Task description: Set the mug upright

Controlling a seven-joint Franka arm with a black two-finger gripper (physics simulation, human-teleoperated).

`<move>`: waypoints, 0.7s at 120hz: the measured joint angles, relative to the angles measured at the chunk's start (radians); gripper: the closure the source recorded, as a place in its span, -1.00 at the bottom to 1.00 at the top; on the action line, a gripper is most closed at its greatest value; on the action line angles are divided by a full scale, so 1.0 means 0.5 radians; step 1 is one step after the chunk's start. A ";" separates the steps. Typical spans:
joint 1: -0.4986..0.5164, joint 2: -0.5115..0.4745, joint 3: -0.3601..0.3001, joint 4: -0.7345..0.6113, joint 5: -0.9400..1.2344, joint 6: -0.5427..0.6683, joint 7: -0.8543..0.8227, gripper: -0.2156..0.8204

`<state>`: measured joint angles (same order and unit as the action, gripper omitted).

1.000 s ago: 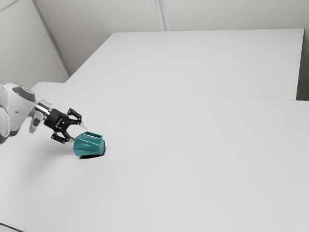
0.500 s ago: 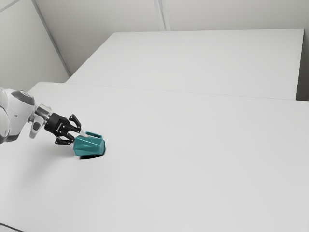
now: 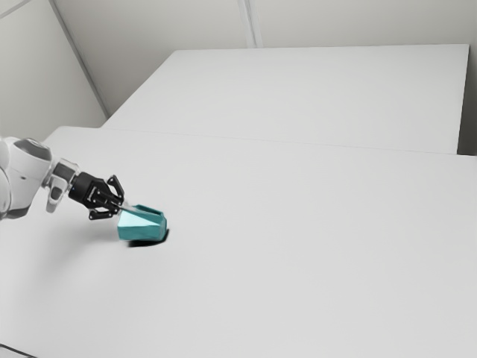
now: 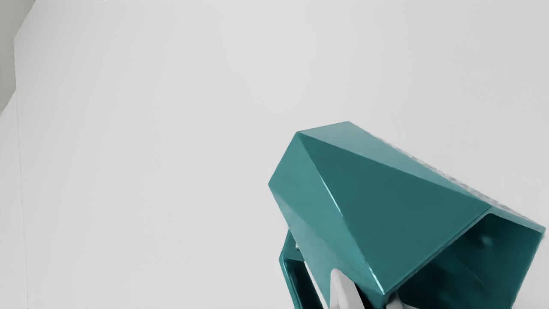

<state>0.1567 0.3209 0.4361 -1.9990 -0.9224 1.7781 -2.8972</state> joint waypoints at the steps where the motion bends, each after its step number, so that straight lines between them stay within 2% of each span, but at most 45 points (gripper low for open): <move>1: 0.000 -0.003 0.000 0.000 0.000 0.000 0.000 0.94; 36: 0.002 -0.078 -0.036 -0.004 0.009 -0.006 0.000 0.93; 60: 0.006 -0.205 -0.089 0.000 0.027 -0.008 0.000 0.93; 84: -0.053 -0.259 -0.127 0.060 0.166 0.019 0.000 0.93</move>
<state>0.1303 0.1913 0.3727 -1.9691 -0.8394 1.7874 -2.8973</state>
